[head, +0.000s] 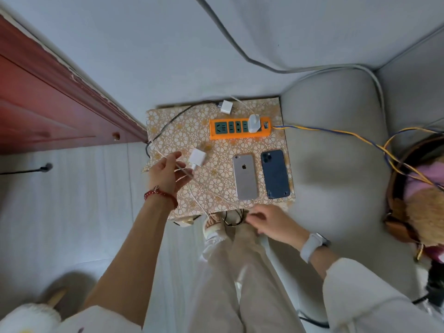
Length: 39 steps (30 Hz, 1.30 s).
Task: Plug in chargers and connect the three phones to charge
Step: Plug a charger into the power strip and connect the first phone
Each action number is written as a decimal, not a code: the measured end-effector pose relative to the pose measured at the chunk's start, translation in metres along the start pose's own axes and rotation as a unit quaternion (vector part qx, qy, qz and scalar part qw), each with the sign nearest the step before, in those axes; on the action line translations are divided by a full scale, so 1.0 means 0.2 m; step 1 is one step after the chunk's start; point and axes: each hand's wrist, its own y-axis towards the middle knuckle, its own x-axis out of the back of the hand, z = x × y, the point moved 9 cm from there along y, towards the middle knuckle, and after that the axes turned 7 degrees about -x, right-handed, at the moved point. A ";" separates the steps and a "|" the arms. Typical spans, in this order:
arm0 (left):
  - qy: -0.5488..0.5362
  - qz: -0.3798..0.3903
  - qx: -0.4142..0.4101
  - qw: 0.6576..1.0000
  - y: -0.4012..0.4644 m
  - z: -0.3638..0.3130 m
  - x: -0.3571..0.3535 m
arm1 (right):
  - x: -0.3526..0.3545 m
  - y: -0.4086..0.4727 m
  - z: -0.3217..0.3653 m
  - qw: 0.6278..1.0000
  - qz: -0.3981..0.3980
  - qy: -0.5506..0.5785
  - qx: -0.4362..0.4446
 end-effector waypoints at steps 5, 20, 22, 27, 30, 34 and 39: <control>0.172 -0.079 0.004 0.982 0.00 0.14 0.20 | 0.39 -0.04 -0.18 0.948 -0.284 -0.110 -0.093; 0.621 0.062 -0.079 0.777 -0.10 0.43 0.25 | 0.59 0.07 -0.37 0.639 -0.221 0.730 -0.102; 0.625 0.091 -0.034 0.775 -0.11 0.50 0.23 | 0.66 0.04 -0.40 0.722 -0.267 0.631 -0.091; 0.747 0.208 0.036 0.631 -0.16 0.62 0.03 | 0.61 0.01 -0.41 0.909 -0.293 0.291 -0.062; 0.788 0.252 0.015 0.561 -0.19 0.63 -0.15 | 0.47 0.04 -0.47 0.921 -0.230 0.298 -0.096; 0.706 0.254 -0.065 0.657 -0.21 0.63 -0.46 | 0.36 0.05 -0.55 0.932 -0.205 0.259 -0.150; 0.635 0.238 -0.148 0.720 -0.12 0.71 -0.83 | 0.33 0.06 -0.64 0.936 -0.263 0.157 -0.175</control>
